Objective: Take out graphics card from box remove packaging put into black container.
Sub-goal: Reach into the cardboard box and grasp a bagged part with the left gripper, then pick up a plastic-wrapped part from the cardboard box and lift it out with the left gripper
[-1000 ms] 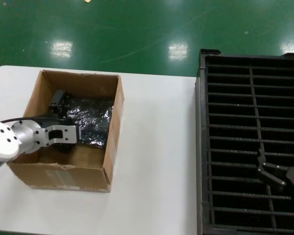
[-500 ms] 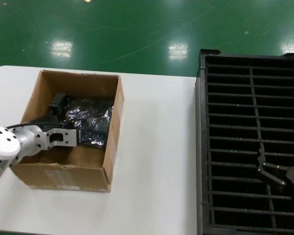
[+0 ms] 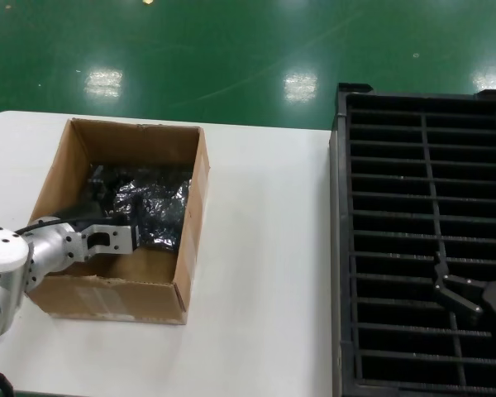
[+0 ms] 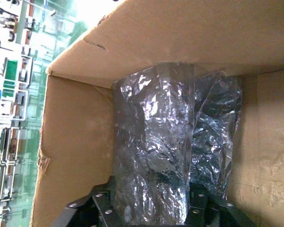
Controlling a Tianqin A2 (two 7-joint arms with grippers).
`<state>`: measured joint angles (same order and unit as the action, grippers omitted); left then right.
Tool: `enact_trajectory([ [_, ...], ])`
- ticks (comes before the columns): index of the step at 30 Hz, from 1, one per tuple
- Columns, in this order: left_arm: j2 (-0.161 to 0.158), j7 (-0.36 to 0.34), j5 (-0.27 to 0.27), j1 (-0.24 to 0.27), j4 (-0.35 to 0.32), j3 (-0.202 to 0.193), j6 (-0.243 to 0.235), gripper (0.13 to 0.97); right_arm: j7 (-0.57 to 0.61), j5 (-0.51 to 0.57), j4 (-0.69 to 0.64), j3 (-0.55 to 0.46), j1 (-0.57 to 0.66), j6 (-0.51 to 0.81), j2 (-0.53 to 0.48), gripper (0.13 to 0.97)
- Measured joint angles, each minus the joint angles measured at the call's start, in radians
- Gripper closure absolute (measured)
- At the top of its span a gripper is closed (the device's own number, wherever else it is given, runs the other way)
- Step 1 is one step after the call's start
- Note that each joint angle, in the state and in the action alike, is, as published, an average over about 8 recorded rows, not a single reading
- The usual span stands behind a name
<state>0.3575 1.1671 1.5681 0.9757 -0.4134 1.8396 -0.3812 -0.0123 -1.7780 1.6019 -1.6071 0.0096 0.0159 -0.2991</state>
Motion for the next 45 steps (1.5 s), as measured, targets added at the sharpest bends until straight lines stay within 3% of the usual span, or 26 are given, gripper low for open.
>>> enact_trajectory([
  [11,-0.005,0.111,0.054,-0.013,0.004,-0.060,-0.001,0.737,0.000,0.000,0.000,0.000,0.000,0.000,0.000,0.129],
  [20,0.012,0.108,0.051,-0.055,-0.078,-0.064,0.005,0.872,0.000,0.000,0.000,0.000,0.000,0.000,0.000,0.129],
  [33,0.075,0.004,0.004,-0.153,-0.317,-0.039,0.046,0.948,0.000,0.000,0.000,0.000,0.000,0.000,0.000,0.129],
  [39,0.122,-0.015,-0.011,-0.216,-0.486,-0.055,0.089,0.956,0.000,0.000,0.000,0.000,0.000,0.000,0.000,0.129],
  [45,0.182,-0.149,-0.080,-0.307,-0.708,-0.082,0.133,0.957,0.000,0.000,0.000,0.000,0.000,0.000,0.000,0.129],
])
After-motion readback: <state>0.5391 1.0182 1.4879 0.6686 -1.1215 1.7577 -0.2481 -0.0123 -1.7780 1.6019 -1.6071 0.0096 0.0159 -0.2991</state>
